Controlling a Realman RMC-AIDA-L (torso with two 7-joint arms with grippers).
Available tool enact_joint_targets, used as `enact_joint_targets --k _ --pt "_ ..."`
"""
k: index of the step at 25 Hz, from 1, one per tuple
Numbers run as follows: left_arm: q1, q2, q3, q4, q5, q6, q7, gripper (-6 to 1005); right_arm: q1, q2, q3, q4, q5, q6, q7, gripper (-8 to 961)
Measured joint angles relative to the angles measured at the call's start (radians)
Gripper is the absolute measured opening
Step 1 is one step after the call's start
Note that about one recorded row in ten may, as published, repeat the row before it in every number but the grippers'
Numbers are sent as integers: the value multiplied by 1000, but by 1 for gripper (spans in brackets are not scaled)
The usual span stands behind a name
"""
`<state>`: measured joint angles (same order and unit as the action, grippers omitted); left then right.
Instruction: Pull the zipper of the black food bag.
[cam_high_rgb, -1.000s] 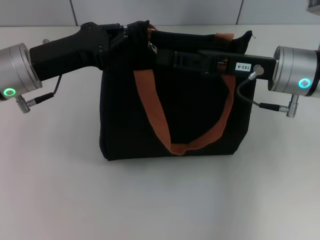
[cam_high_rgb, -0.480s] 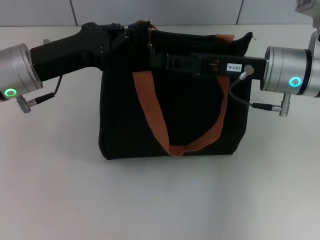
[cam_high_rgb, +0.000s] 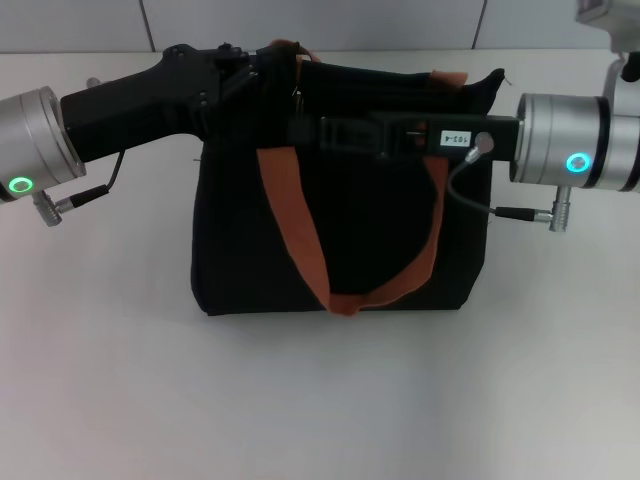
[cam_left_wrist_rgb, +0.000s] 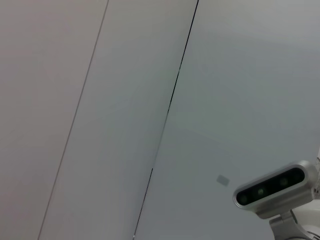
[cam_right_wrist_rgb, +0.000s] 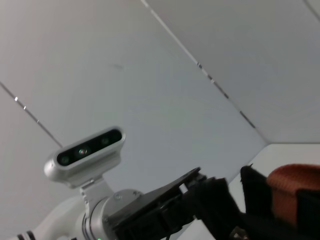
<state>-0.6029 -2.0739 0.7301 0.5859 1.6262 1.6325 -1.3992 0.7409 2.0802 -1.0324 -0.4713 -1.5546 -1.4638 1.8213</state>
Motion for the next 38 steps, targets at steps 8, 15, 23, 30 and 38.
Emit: enact_joint_targets --k 8,15,23,30,38 --pt "5 1 0 0 0 0 0 23 4 1 -10 -2 4 16 2 368" --pt "3 2 0 0 0 -1 0 23 6 2 -17 -7 8 3 1 367" --pt "0 2 0 -1 -1 -7 -1 24 -6 1 -5 -13 11 -35 -15 368" --pt "-1 2 0 0 -1 -12 0 24 -7 3 -5 -7 15 19 -12 368" --pt "-2 2 0 0 -1 -18 0 24 -7 3 -2 -8 25 16 -12 362"
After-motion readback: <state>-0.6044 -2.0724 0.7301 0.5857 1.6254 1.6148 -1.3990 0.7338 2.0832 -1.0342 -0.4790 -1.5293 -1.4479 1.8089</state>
